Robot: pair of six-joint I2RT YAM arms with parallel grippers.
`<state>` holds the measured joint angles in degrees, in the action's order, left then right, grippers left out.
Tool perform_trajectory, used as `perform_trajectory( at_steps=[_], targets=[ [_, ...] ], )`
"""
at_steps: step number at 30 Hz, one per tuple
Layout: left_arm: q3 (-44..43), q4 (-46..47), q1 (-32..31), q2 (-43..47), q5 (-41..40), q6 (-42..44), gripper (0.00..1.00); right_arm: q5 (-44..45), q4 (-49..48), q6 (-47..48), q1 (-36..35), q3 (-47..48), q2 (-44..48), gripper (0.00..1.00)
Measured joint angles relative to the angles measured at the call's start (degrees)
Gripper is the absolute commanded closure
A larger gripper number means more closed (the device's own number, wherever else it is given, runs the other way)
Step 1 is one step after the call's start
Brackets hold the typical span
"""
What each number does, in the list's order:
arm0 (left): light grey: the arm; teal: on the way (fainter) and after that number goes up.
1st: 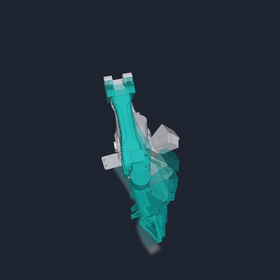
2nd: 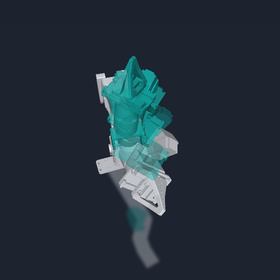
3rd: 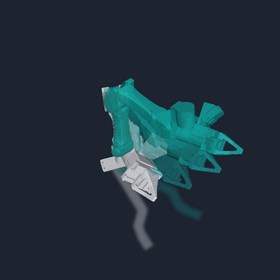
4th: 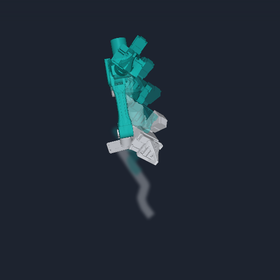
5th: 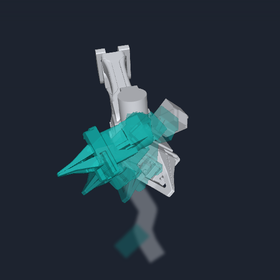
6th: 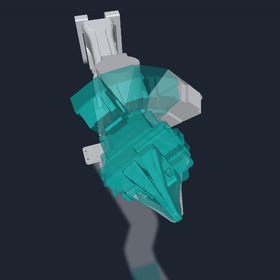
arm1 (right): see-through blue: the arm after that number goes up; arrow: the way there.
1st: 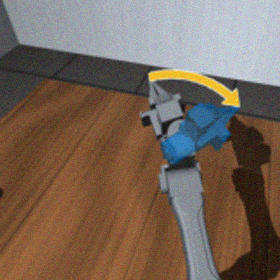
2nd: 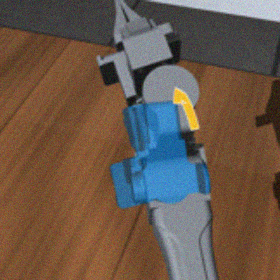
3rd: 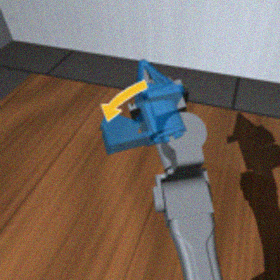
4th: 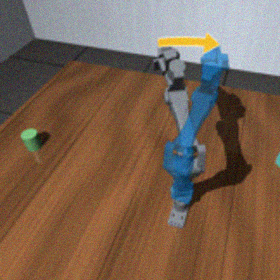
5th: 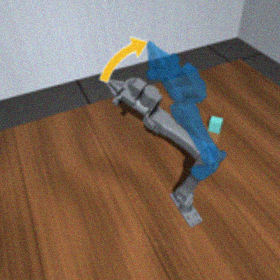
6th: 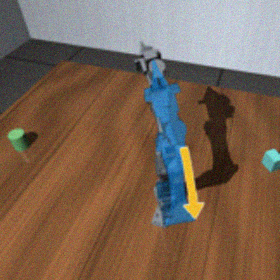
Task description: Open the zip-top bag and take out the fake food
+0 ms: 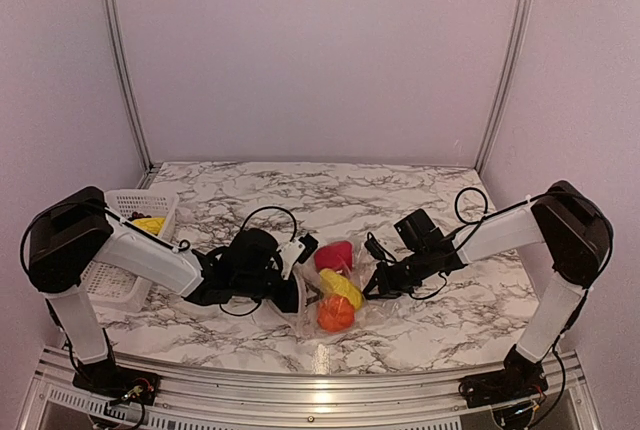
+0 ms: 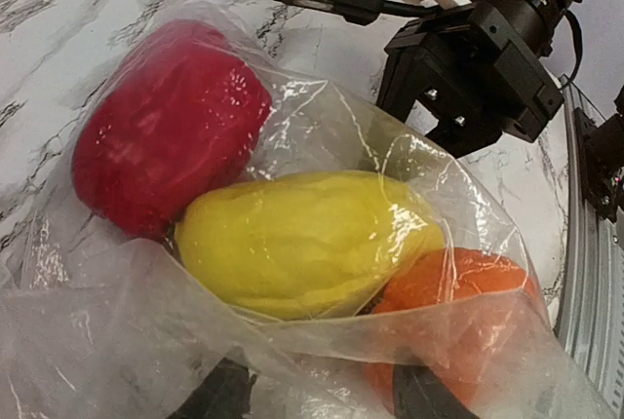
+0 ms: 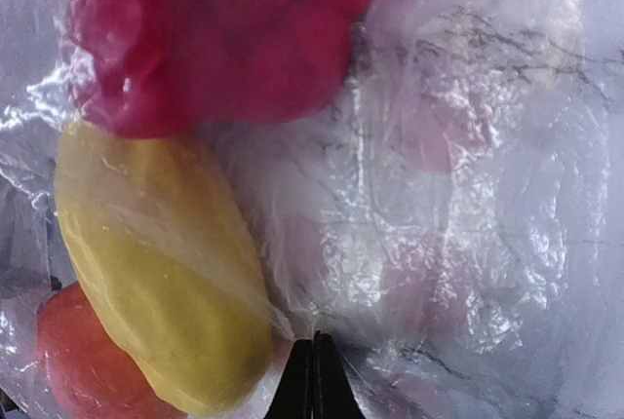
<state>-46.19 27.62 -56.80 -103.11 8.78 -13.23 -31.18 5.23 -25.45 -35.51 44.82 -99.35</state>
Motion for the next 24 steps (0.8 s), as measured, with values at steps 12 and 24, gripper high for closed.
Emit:
perform_trajectory(
  at_steps=[12, 24],
  targets=[
    [-1.6, 3.5, -0.3, -1.3, 16.5, 2.0, 0.39, 0.0, 0.0, 0.0, 0.0, 0.0, 0.0, 1.0],
    [-6.2, 0.1, -2.9, -5.2, 16.7, 4.4, 0.26, 0.0, 0.0, -0.5, 0.0, 0.0, 0.0, 1.0]
  ],
)
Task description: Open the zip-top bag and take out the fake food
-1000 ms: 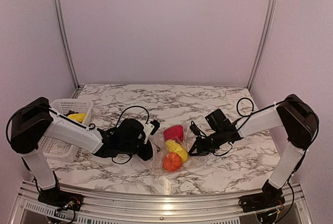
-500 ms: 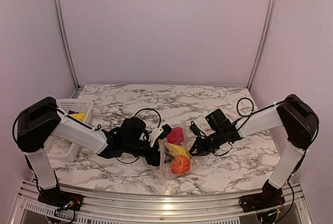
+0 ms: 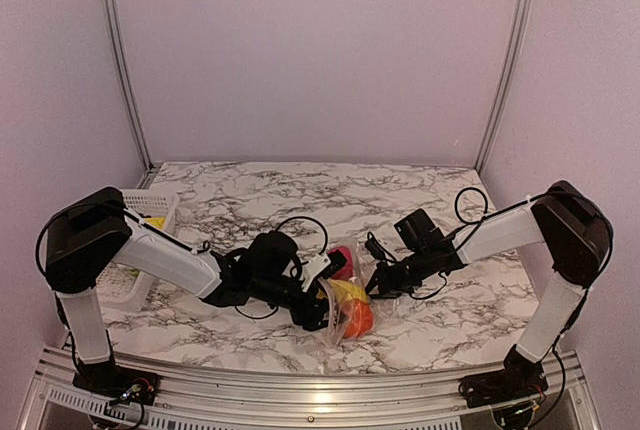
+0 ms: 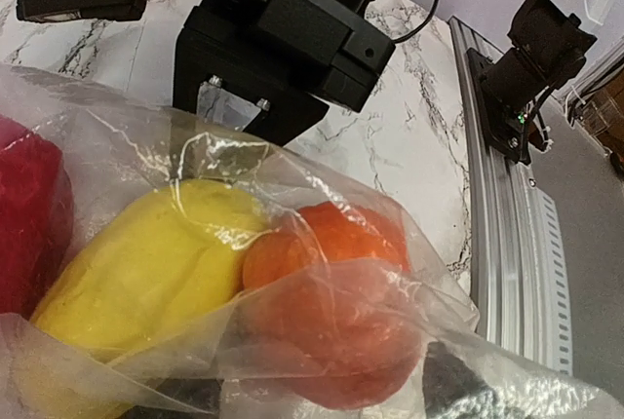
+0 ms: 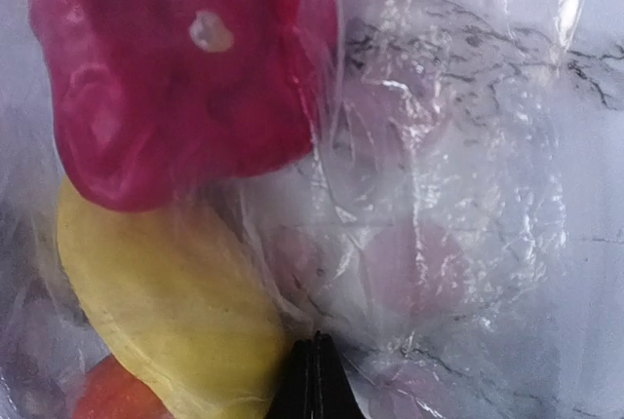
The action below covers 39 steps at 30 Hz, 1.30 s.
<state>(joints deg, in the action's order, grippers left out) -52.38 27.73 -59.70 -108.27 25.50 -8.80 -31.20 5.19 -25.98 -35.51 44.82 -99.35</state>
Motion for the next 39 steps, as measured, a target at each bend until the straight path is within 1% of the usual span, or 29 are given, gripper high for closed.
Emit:
perform_trajectory(
  at_steps=[5, 9, 12, 14, 16, 18, 19, 20, 22, 25, 28, 32, 34, 36, 37, 38, 39],
  targets=[
    [-3.9, -2.9, -1.3, -3.6, -0.9, 1.2, 0.22, 0.0, 0.0, -0.5, 0.0, 0.0, 0.0, 1.0],
    [-7.3, -4.6, -2.7, -6.8, -1.6, 1.5, 0.23, 0.3, 0.0, -0.7, -1.0, 0.0, 0.3, 1.0],
    [-9.3, -5.2, -3.7, -8.6, -3.1, 1.2, 0.3, 1.0, -0.1, -1.3, -2.6, 0.0, 0.4, 1.0],
    [-9.4, -5.0, -4.1, -8.9, -4.4, 0.1, 0.39, 1.4, -0.3, -1.6, -3.5, 0.0, 0.4, 1.0],
    [-8.7, -3.9, -4.5, -8.9, -5.6, -1.4, 0.5, 1.9, -0.5, -2.1, -3.8, -0.2, 0.6, 1.0],
    [-7.1, -2.4, -4.5, -8.2, -7.2, -3.1, 0.62, 2.4, -0.7, -2.4, -3.9, -0.5, 0.9, 1.0],
    [-5.9, -1.9, -4.4, -7.3, -8.5, -4.0, 0.66, 2.8, -0.8, -2.6, -4.0, -0.7, 1.1, 1.0],
    [-4.4, -1.6, -4.1, -6.1, -10.6, -5.1, 0.69, 3.0, -0.7, -2.7, -4.1, -0.9, 1.4, 1.0],
    [-0.7, -1.4, -2.9, -3.0, -14.4, -6.9, 0.72, 3.5, -0.3, -2.8, -4.4, -1.2, 1.9, 1.0],
    [3.8, -2.6, -1.4, 2.0, -20.1, -8.8, 0.71, 4.6, 0.6, -3.0, -4.5, -1.7, 2.7, 1.0],
    [5.4, -5.2, -0.7, 5.6, -26.1, -10.3, 0.64, 5.2, 1.2, -3.0, -4.4, -1.7, 3.0, 1.0],
    [5.5, -9.9, -0.4, 7.8, -32.7, -12.1, 0.57, 5.4, 1.3, -3.0, -4.1, -1.7, 3.0, 1.0],
    [6.6, -10.7, -0.1, 8.7, -34.6, -13.0, 0.53, 5.4, 1.3, -3.0, -4.1, -1.7, 3.0, 1.0],
    [9.2, -10.6, 0.6, 10.5, -35.6, -13.4, 0.47, 5.4, 1.3, -3.0, -4.1, -1.7, 3.0, 1.0],
    [10.7, -10.5, 0.8, 11.4, -35.9, -13.6, 0.45, 5.4, 1.3, -2.9, -4.1, -1.7, 3.0, 1.0],
    [12.2, -10.4, 1.2, 12.4, -35.9, -13.8, 0.46, 5.4, 1.4, -2.8, -4.1, -1.6, 3.0, 1.0],
    [13.0, -10.3, 1.4, 13.0, -35.9, -13.7, 0.52, 5.4, 1.4, -2.7, -4.1, -1.6, 3.0, 1.0]
  ],
)
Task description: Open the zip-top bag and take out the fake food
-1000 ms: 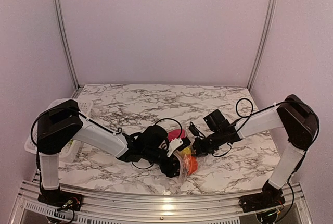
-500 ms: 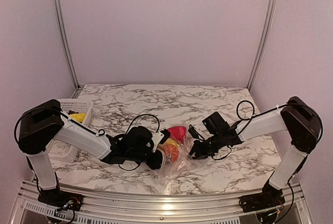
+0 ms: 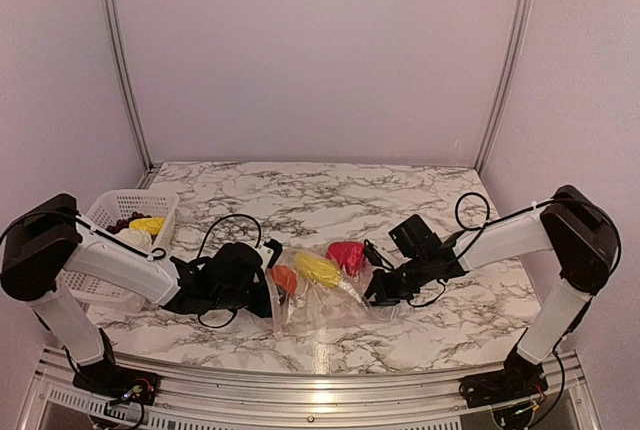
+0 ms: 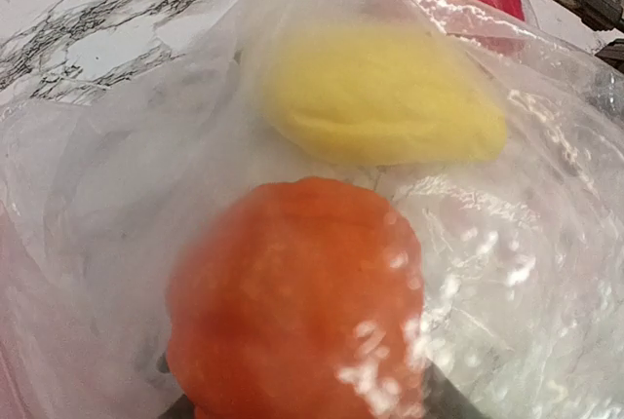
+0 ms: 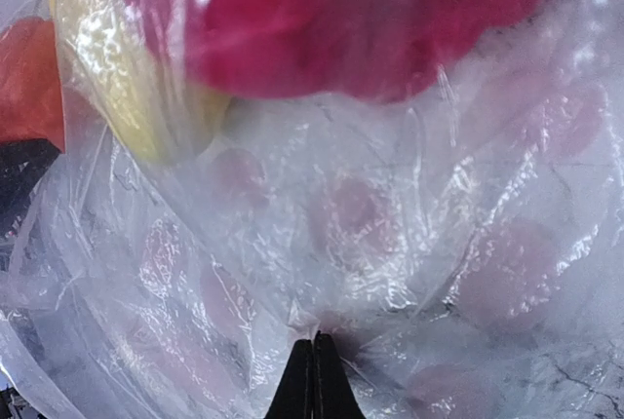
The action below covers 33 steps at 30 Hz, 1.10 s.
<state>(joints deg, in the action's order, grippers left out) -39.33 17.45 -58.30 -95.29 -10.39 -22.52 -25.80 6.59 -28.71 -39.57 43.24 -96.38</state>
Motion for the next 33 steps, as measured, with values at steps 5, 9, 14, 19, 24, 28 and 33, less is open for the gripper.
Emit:
perform_trajectory(
  at_steps=[5, 9, 14, 19, 24, 28, 33],
  targets=[
    [1.2, 2.7, 0.4, 0.8, 3.2, 2.1, 0.67, 0.0, 0.5, 0.4, 0.0, 0.4, -0.2, 1.0],
    [1.2, 4.5, 0.5, 2.2, 6.7, 2.8, 0.67, -0.2, 0.9, 0.9, 0.2, 0.9, -0.5, 1.0],
    [2.5, 3.9, 1.0, 9.9, 8.7, 3.0, 0.66, -0.6, 1.2, 1.6, 1.5, 1.4, -0.8, 1.0],
    [4.9, 0.6, 3.4, 18.8, 8.9, 1.2, 0.66, -1.0, 1.0, 1.5, 4.9, 1.3, -0.8, 1.0],
    [7.2, -5.9, 7.6, 25.6, 8.9, -2.2, 0.66, -1.9, 0.0, 1.1, 7.9, 0.9, -0.8, 1.0],
    [7.6, -11.4, 12.3, 29.6, 9.4, -5.6, 0.63, -2.1, -0.6, 0.8, 9.1, 0.7, -0.8, 1.0],
    [7.2, -18.5, 20.9, 36.1, 9.9, -11.1, 0.61, -2.2, -0.9, 0.7, 10.0, 0.7, -0.8, 1.0]
  ],
)
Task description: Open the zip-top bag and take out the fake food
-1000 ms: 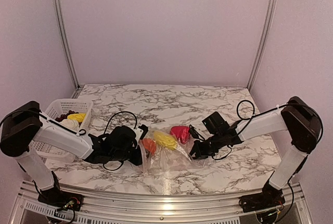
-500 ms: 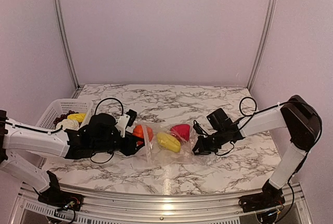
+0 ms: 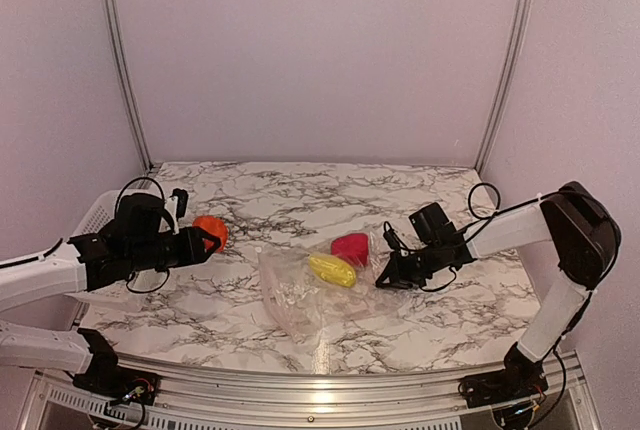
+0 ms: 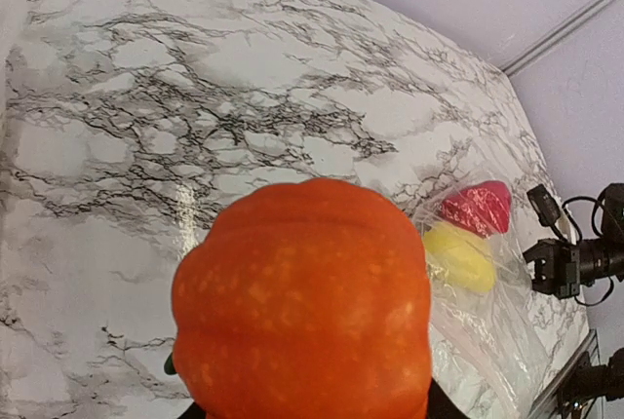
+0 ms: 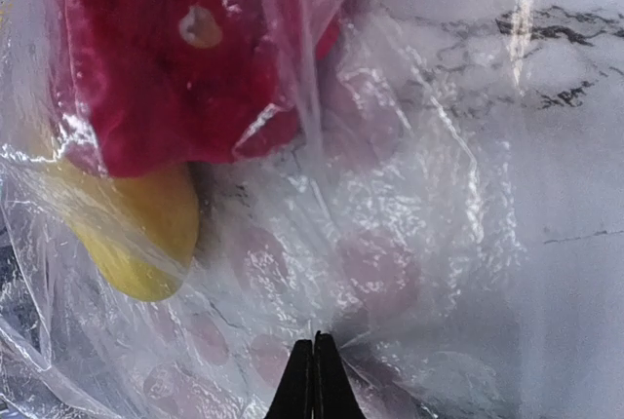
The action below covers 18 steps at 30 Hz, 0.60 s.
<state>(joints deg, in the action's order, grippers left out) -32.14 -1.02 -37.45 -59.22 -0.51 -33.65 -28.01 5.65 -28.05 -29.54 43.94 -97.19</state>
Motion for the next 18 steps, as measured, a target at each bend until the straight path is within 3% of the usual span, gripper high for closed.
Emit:
perform_trajectory(
  at_steps=[7, 18],
  targets=[
    [-8.5, -14.1, 16.6, 2.3, 1.1, -6.3, 0.61, -0.7, -0.5, 0.5, 0.5, 0.1, -0.3, 1.0],
    [-24.4, -35.1, 38.6, -2.4, 0.2, -7.5, 0.61, -2.5, -0.3, 3.1, 0.8, 2.7, -3.1, 1.0]
  ],
)
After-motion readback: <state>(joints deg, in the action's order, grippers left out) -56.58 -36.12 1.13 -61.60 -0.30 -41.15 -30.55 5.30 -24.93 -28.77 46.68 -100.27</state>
